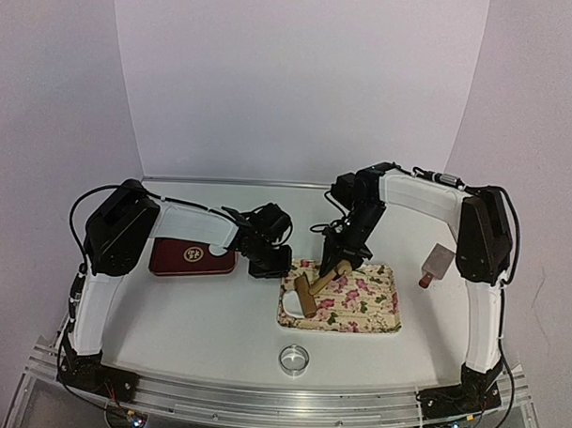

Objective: Roll out the dumpling wrappers from the dough
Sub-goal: Flatten out the dough on the work surface.

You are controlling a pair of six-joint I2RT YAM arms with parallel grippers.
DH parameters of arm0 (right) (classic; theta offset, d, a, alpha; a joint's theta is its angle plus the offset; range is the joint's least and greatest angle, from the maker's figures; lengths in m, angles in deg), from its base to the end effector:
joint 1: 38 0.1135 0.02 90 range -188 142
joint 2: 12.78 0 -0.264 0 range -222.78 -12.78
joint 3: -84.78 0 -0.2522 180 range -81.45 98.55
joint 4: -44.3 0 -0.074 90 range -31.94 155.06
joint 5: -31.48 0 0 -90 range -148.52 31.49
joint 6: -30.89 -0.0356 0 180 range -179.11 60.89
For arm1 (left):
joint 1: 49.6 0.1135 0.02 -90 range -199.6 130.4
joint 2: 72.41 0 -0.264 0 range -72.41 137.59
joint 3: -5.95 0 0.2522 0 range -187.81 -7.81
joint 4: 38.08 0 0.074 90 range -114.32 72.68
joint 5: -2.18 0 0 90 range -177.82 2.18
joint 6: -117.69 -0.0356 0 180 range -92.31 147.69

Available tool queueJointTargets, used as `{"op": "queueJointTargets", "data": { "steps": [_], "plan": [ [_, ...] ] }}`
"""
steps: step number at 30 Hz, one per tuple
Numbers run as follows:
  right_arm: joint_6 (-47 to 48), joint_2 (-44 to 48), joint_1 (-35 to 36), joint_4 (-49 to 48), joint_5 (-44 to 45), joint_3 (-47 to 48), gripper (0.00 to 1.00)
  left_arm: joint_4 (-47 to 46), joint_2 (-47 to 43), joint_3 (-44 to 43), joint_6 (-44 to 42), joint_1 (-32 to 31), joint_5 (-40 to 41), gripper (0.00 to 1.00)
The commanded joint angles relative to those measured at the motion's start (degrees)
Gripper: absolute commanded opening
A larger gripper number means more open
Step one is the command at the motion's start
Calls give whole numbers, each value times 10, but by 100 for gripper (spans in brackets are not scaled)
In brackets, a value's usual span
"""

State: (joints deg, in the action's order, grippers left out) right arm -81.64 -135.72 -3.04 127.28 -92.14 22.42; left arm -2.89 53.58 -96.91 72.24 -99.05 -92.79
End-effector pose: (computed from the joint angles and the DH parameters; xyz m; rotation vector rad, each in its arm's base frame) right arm 0.3311 0.2555 0.2082 0.3142 -2.7689 -0.7582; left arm 0.2997 -0.3550 0.1349 0.1515 2.7489 -0.6527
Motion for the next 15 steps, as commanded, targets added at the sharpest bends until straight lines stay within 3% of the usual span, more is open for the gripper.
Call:
{"op": "queueJointTargets", "data": {
  "steps": [1, 15],
  "plan": [
    [13, -79, -30, 50, 260, -72, 0, 74, -5, 13, -32, 22, 65, 0],
    [31, -55, -53, 61, 280, -69, 0, 74, 4, -12, -37, 23, 53, 0]
  ]
}}
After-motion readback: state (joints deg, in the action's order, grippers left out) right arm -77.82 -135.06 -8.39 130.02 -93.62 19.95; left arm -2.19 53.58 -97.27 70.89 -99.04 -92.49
